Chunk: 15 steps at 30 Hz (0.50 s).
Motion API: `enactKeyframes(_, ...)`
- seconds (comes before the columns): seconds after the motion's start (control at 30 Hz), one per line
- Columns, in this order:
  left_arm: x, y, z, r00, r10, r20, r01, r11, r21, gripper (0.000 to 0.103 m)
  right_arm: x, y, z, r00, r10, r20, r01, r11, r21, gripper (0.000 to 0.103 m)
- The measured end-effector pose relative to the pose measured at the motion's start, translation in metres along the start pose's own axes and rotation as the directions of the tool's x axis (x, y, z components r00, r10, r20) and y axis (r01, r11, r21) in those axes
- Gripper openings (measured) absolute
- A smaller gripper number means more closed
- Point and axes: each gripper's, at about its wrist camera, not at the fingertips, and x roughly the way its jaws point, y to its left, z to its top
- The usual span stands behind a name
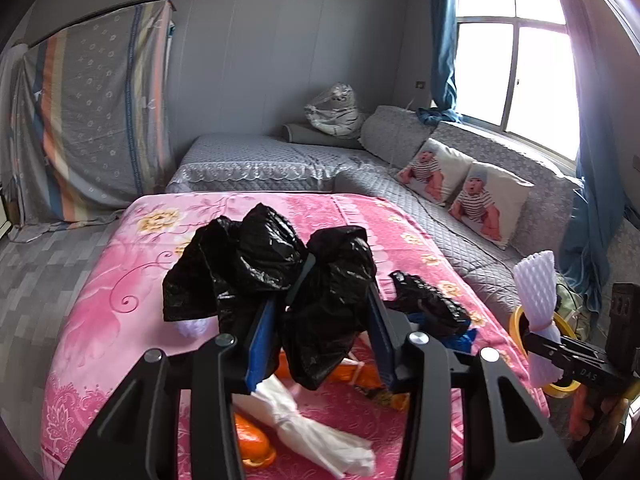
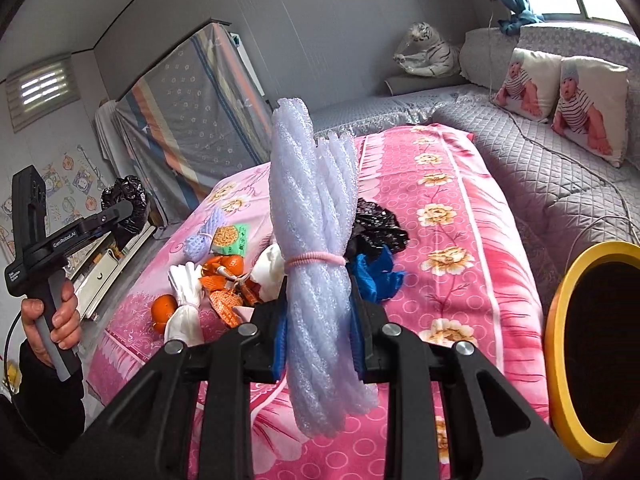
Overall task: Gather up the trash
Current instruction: 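Carry the black bag and lavender mesh bundle over the yellow-rimmed bin with both tools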
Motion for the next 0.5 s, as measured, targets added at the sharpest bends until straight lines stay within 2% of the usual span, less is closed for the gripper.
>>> enactKeyframes(0.27,0.025,-0.084,0.016,0.99,-0.139,0.01,0.137,0.986,0.091,0.04,-0.042,-0.05,0.0,0.985,-0.146,0.094,0.14,0.988,0.073,0.024)
enactKeyframes(0.5,0.063,-0.166,0.02,0.962,-0.271,-0.037,0.273,0.947,0.17,0.04,-0.083,-0.102,-0.002,0.938,-0.311,0.153,0.285,0.944,0.168,0.024)
